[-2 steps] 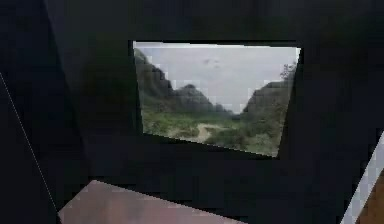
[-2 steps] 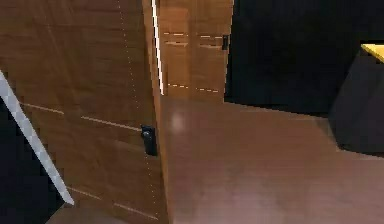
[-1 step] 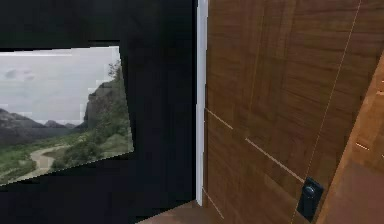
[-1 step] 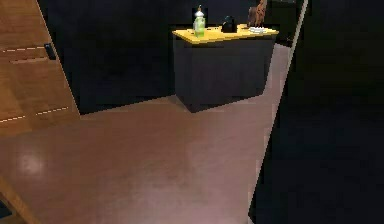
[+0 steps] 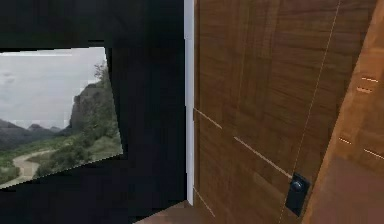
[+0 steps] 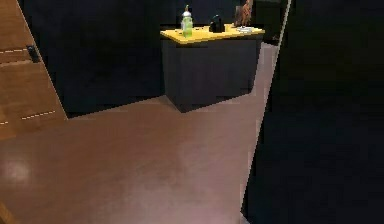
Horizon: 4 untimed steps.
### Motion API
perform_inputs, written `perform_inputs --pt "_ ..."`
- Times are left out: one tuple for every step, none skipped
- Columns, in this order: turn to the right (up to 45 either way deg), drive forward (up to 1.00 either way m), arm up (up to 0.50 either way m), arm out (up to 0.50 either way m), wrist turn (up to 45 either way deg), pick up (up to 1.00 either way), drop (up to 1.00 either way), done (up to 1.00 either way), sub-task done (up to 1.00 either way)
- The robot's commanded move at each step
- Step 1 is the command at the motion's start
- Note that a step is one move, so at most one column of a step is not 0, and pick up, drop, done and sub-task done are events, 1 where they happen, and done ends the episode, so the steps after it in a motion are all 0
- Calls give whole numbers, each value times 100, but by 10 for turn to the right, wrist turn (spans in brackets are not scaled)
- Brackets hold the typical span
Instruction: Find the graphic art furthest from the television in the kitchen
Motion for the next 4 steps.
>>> perform_inputs --pt "0 35 0 0 0 0 0 0 0" --pt "-450 0 0 0 0 0 0 0 0" --pt "-120 0 0 0 0 0 0 0 0" --pt "0 0 0 0 0 0 0 100 0"
